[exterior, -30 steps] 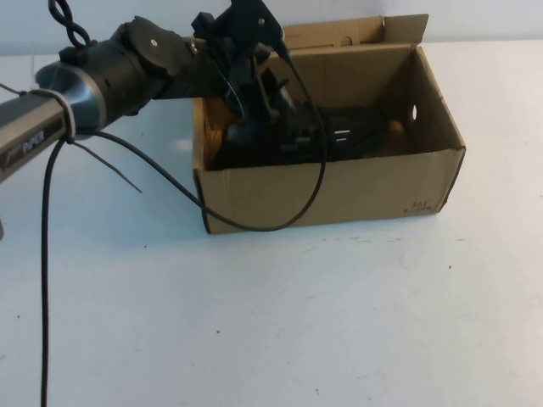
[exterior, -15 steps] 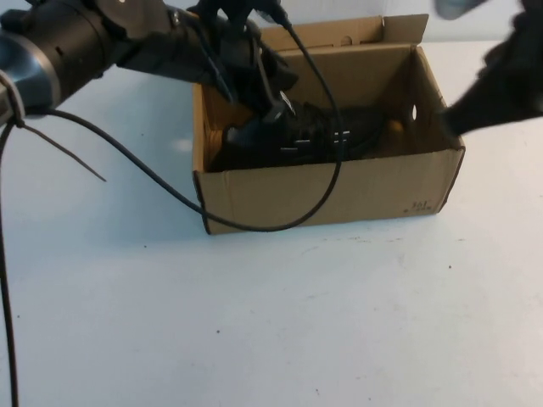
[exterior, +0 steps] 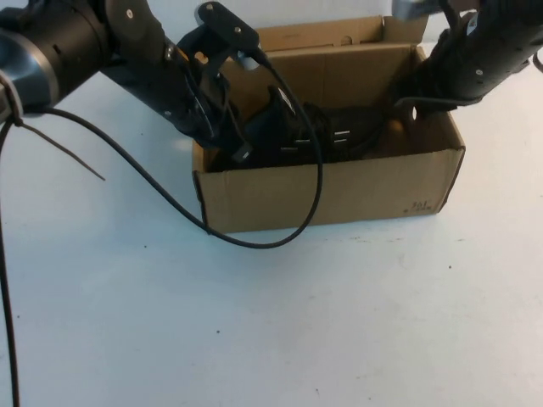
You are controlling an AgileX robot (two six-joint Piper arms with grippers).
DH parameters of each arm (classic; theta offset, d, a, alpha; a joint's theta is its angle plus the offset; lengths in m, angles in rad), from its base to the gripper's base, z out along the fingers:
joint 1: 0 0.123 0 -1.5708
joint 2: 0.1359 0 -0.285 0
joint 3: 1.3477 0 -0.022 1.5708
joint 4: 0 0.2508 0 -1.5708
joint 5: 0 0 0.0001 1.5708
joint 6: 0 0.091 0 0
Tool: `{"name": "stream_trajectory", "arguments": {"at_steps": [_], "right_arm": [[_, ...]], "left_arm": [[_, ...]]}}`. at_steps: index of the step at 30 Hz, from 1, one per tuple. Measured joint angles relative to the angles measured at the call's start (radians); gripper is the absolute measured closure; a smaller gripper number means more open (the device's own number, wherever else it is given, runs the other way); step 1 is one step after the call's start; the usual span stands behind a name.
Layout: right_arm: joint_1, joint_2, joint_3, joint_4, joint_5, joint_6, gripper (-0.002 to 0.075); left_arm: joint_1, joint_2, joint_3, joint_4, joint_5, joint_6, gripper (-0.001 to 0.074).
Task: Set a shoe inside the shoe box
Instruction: Place the shoe in the shoe box, then adjust the shoe
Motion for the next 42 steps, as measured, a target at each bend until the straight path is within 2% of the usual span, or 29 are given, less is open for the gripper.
{"name": "stream_trajectory", "arguments": {"at_steps": [11, 21, 27, 33, 36, 42], "right_arm": [[-0.020, 0.147, -0.043, 0.116, 0.128, -0.108, 0.0742], [0.030, 0.145, -0.045, 0.136, 0.223, -0.149, 0.0742], [0.069, 0.143, -0.045, 0.150, 0.207, -0.177, 0.0742], [0.073, 0.143, -0.054, 0.254, 0.014, -0.204, 0.0736], [0.087, 0.143, -0.092, 0.307, -0.056, -0.206, 0.0684], [0.132, 0.167, -0.211, 0.316, -0.106, -0.210, 0.0455]], "left_arm": [[0.000, 0.041, 0.000, 0.021, 0.090, -0.061, 0.0735], [0.000, 0.044, 0.000, 0.047, 0.148, -0.100, 0.0736], [0.000, 0.044, 0.000, 0.047, 0.153, -0.102, 0.0736], [0.000, 0.030, 0.000, 0.053, 0.060, -0.102, 0.0736], [0.000, 0.000, 0.000, 0.066, 0.012, -0.102, 0.0736], [0.000, -0.100, 0.000, 0.141, -0.050, -0.187, 0.0736]]}}
